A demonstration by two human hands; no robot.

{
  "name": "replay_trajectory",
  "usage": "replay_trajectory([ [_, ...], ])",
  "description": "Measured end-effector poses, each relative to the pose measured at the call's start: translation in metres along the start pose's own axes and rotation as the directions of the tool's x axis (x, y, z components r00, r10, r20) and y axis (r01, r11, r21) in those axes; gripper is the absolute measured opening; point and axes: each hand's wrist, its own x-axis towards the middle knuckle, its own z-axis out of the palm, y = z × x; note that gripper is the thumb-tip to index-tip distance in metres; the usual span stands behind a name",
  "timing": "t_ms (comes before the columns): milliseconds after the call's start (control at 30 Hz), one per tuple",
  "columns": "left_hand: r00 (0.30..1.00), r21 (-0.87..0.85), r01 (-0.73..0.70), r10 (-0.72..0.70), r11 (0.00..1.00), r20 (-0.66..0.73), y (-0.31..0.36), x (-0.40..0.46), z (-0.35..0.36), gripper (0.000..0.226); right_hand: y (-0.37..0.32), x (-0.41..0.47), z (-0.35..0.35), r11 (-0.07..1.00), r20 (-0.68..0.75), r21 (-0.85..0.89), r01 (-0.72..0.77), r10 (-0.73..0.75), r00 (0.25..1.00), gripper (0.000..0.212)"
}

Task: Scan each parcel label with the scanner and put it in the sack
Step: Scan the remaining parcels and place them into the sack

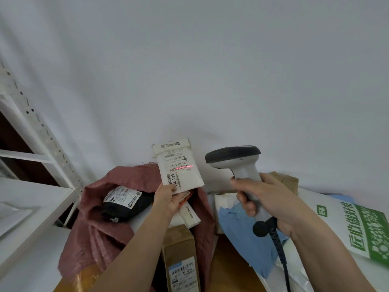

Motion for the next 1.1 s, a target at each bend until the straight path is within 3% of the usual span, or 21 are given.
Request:
replay_trajectory([
  [200, 0.998, -0.005, 0.003, -0.004, 1.000, -0.063, 0.012, 0.006, -0.012, 0.053, -0.005, -0.005, 0.004, 0.999, 0.007, -0.038, 0.025, -0.025, 1.000, 0.024],
  [300, 0.984, 0.237, 0.036, 0.007, 0.971, -0.180, 0.025, 0.007, -0.026, 0.043, -0.005, -0.006, 0.003, 0.997, -0.025, -0.059, 0.044, -0.045, 0.999, 0.026],
  [367, 0.947, 0.435, -0.016, 0.154, 0.900, -0.283, 0.035, 0.010, -0.039, 0.023, -0.005, -0.006, 0.002, 0.996, -0.035, -0.079, 0.034, -0.037, 0.999, 0.026],
  [433, 0.903, 0.474, -0.067, 0.256, 0.878, -0.346, 0.049, 0.009, -0.047, 0.006, -0.002, -0.005, 0.002, 0.994, -0.028, -0.104, 0.019, -0.023, 0.999, 0.024],
  [500, 0.875, 0.499, -0.049, 0.279, 0.865, -0.396, 0.068, 0.012, -0.060, 0.017, 0.001, -0.004, 0.003, 0.993, -0.015, -0.117, 0.008, -0.010, 1.000, 0.020],
  [567, 0.818, 0.781, 0.039, 0.429, 0.624, -0.383, 0.077, 0.012, -0.069, 0.013, 0.003, -0.001, 0.006, 0.994, -0.005, -0.109, 0.001, -0.001, 1.000, 0.018],
  [633, 0.679, 0.865, 0.149, 0.586, 0.479, -0.442, 0.077, 0.008, -0.073, 0.037, 0.005, 0.002, 0.010, 0.995, 0.002, -0.100, -0.001, 0.002, 1.000, 0.020],
  [667, 0.653, 0.914, 0.228, 0.644, 0.334, -0.398, 0.074, 0.003, -0.072, 0.045, 0.006, 0.003, 0.011, 0.995, 0.004, -0.103, -0.002, 0.002, 1.000, 0.021],
  [700, 0.652, 0.962, 0.229, 0.710, 0.151, -0.267, 0.072, 0.000, -0.073, 0.048, 0.007, 0.005, 0.013, 0.994, 0.005, -0.111, -0.002, 0.003, 1.000, 0.021],
  [767, 0.741, 0.991, 0.021, 0.668, -0.134, 0.075, 0.061, 0.004, -0.078, 0.041, 0.008, 0.008, 0.014, 0.993, 0.002, -0.120, -0.003, 0.004, 1.000, 0.021],
  [800, 0.779, 0.976, -0.124, 0.591, -0.181, 0.208, 0.056, 0.007, -0.081, 0.036, 0.008, 0.010, 0.014, 0.993, -0.001, -0.118, -0.005, 0.005, 1.000, 0.022],
  [867, 0.869, 0.951, -0.249, 0.393, -0.182, 0.302, 0.042, 0.013, -0.084, 0.035, 0.009, 0.012, 0.012, 0.994, -0.012, -0.108, -0.011, 0.010, 1.000, 0.022],
  [933, 0.954, 0.934, -0.184, 0.175, -0.307, 0.245, 0.030, 0.024, -0.087, 0.041, 0.010, 0.013, 0.006, 0.995, -0.023, -0.103, -0.017, 0.015, 1.000, 0.020],
  [1000, 0.994, 0.880, -0.083, 0.025, -0.467, 0.108, 0.020, 0.033, -0.087, 0.039, 0.012, 0.014, -0.003, 0.994, -0.043, -0.108, -0.020, 0.015, 0.999, 0.019],
  [1033, 0.996, 0.862, -0.053, 0.034, -0.504, 0.081, 0.017, 0.037, -0.085, 0.034, 0.013, 0.015, -0.008, 0.993, -0.059, -0.116, -0.023, 0.016, 0.998, 0.021],
  [1100, 0.978, 0.878, -0.023, 0.170, -0.479, 0.119, 0.010, 0.037, -0.072, 0.017, 0.016, 0.015, -0.021, 0.991, -0.097, -0.129, -0.038, 0.025, 0.995, 0.025],
])
